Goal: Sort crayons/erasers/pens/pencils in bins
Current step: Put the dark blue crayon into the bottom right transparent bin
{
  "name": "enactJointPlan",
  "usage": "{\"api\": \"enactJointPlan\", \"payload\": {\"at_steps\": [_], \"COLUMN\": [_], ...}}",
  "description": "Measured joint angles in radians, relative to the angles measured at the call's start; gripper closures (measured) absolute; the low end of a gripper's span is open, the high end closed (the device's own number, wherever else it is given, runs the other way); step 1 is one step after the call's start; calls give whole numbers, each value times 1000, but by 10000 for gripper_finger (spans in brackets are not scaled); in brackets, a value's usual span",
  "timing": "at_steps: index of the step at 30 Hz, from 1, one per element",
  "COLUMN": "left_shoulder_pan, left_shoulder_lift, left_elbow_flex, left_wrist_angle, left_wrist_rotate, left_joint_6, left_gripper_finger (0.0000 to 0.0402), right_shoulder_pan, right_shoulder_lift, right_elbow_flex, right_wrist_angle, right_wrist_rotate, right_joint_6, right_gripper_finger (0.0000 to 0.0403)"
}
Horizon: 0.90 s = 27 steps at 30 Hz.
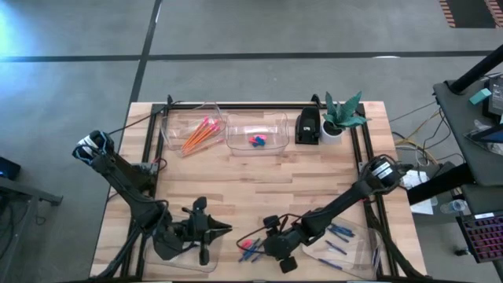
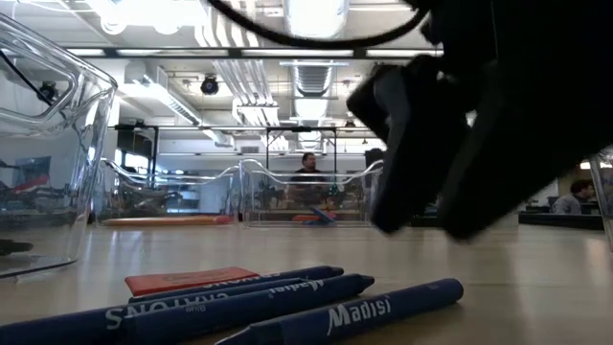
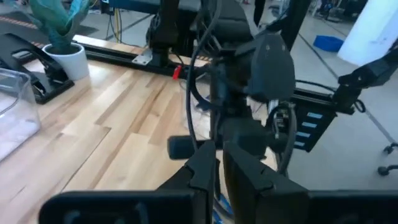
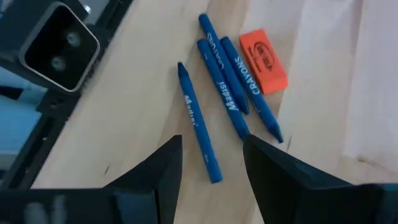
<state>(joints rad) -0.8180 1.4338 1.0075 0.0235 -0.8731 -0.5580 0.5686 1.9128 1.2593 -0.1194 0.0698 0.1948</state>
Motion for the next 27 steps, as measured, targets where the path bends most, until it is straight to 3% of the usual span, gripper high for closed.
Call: {"api": "enactJointPlan", "payload": {"at_steps": [13, 23, 27], "left_shoulder_pan": [1, 1, 1], "left_shoulder_lift": [6, 6, 6], "left_elbow_flex": [-2, -2, -2], "left_wrist_angle": [22, 22, 22], "left_wrist_rotate": [-3, -4, -3], "left_joint_6": [75, 120, 121], "left_gripper_finger": [384, 384, 384], "right_shoulder_pan": [0, 1, 1], "right_shoulder_lift": [94, 90, 85], "right_elbow_flex": [31, 30, 31], "right_wrist_angle": [-2, -25, -40], "right_wrist_rotate": [9, 11, 6], "right_joint_6": [92, 93, 92], "right_gripper_finger": [288, 379, 387]}}
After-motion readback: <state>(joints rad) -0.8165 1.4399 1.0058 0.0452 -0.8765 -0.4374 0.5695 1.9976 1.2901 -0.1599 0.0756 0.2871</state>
